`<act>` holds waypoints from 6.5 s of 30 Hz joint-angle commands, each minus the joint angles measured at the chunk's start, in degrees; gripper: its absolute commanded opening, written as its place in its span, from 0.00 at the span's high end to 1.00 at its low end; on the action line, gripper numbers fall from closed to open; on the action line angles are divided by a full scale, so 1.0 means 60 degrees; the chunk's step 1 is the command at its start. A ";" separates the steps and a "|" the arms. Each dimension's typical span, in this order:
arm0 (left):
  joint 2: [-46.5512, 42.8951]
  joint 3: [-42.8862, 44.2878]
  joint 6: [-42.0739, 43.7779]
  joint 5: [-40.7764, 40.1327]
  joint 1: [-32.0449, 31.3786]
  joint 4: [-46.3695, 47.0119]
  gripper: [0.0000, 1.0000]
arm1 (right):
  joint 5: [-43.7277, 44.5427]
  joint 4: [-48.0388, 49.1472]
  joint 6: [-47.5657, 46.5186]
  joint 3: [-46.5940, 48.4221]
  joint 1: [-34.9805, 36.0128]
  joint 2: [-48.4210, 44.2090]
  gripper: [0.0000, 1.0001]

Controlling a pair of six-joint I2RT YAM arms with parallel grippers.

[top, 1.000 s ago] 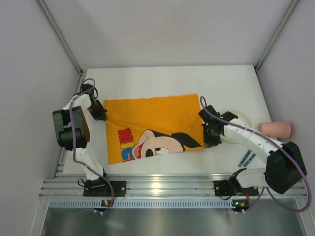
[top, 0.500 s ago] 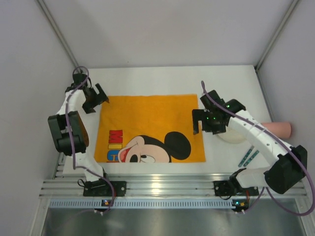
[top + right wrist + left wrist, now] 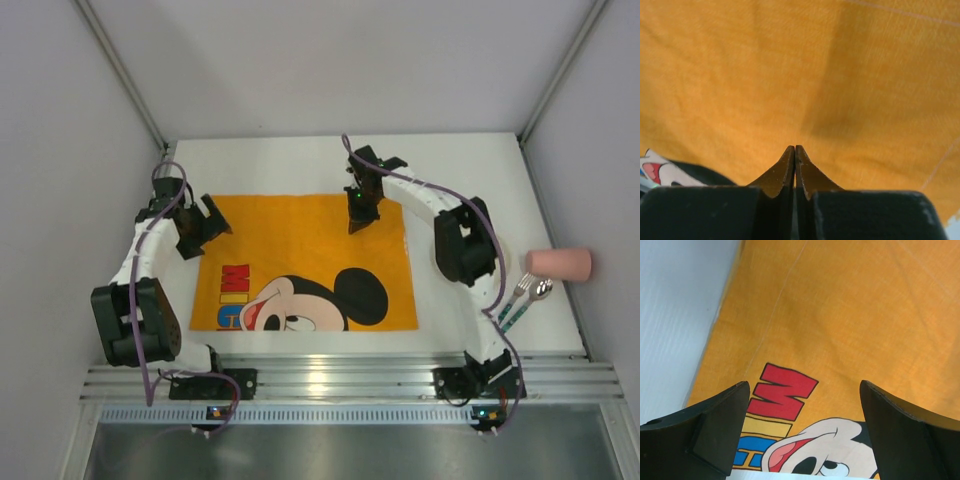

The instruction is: Set the dinner table for one person

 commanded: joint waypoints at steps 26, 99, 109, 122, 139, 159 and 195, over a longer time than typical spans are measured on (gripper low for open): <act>0.1148 -0.1430 -0.0886 -0.0394 -0.1966 0.1156 0.07 | 0.0238 -0.0756 0.0439 0.2613 -0.2761 0.2860 1.00; -0.0096 0.0182 -0.2527 -0.1097 -0.8207 0.0937 0.04 | 0.1644 0.0474 0.1172 -0.7801 -0.9017 -0.5271 0.21; 0.0124 0.0387 -0.2219 -0.1068 -0.8207 0.0615 0.04 | 0.2142 0.1266 0.1158 -0.7904 -0.8929 -0.4493 0.63; 0.0402 0.0928 -0.1824 -0.1271 -0.8207 0.0075 0.04 | 0.2346 -0.0224 0.1259 -0.5345 -0.8096 -0.5781 1.00; -0.1662 0.2526 -0.0549 -0.3425 -0.4809 -0.2183 0.02 | 0.0341 0.0006 0.3194 -0.1021 -0.0581 -0.3092 1.00; -0.3774 0.0812 -0.1047 -0.3529 -0.4633 -0.2888 0.02 | 0.0150 0.1281 0.2184 -0.1883 0.0314 -0.1255 0.22; 0.0373 0.2877 -0.0417 -0.1595 -0.6391 -0.1466 0.04 | 0.6245 -0.1430 0.0806 -0.4081 -1.0408 -0.4201 0.00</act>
